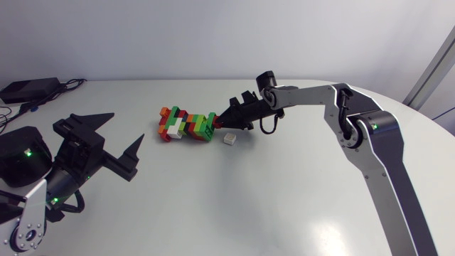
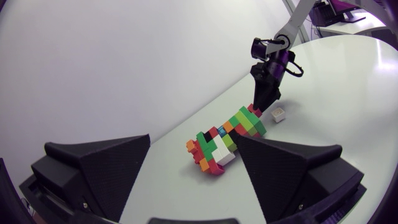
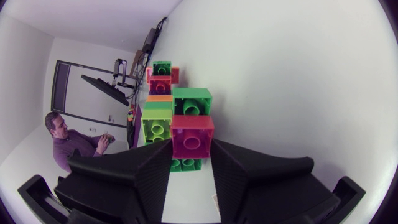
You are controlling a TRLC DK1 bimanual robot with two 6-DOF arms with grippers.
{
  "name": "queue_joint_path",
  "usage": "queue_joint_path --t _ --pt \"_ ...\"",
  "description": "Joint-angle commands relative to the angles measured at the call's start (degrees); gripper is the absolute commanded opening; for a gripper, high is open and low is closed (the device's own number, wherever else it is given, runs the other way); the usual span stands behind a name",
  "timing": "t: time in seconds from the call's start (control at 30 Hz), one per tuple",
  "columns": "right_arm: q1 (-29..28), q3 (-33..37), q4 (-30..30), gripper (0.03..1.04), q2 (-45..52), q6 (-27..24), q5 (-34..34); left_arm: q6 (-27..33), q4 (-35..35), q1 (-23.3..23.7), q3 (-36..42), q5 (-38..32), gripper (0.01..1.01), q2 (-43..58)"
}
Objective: Disassemble duplo
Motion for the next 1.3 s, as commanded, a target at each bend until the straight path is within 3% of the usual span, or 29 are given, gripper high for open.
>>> queue_joint_path --t 0.0,0.4,0.6,0.77,0.9,1.03,1.27 --pt "0.47 2.65 -4.52 0.27 1.85 -4.77 0.14 -1.40 0.78 0.41 1.47 0.51 0.974 0.43" --pt "-2.43 12.84 -23.68 0.27 3.35 -18.83 4.18 -1.40 0.78 0.32 1.38 0.51 0.974 0.43" --pt "-2.08 16.88 -30.00 0.27 3.08 -26.57 18.07 -1.48 0.78 0.32 1.29 0.51 0.974 0.16" --pt "-0.24 17.15 -30.62 0.28 2.91 -30.87 32.92 -1.48 0.78 0.23 1.29 0.51 0.974 0.08" --pt "0.64 17.15 -30.27 0.28 3.26 -32.54 40.13 -1.40 0.78 0.14 1.21 0.51 0.974 -0.01" --pt "1.61 17.15 -30.44 0.29 3.17 -33.51 41.98 -1.40 0.78 0.05 1.21 0.51 0.974 -0.01" --pt "2.75 16.44 -30.44 0.72 2.91 -35.09 45.41 -1.40 0.78 0.14 1.21 0.51 0.974 -0.01"
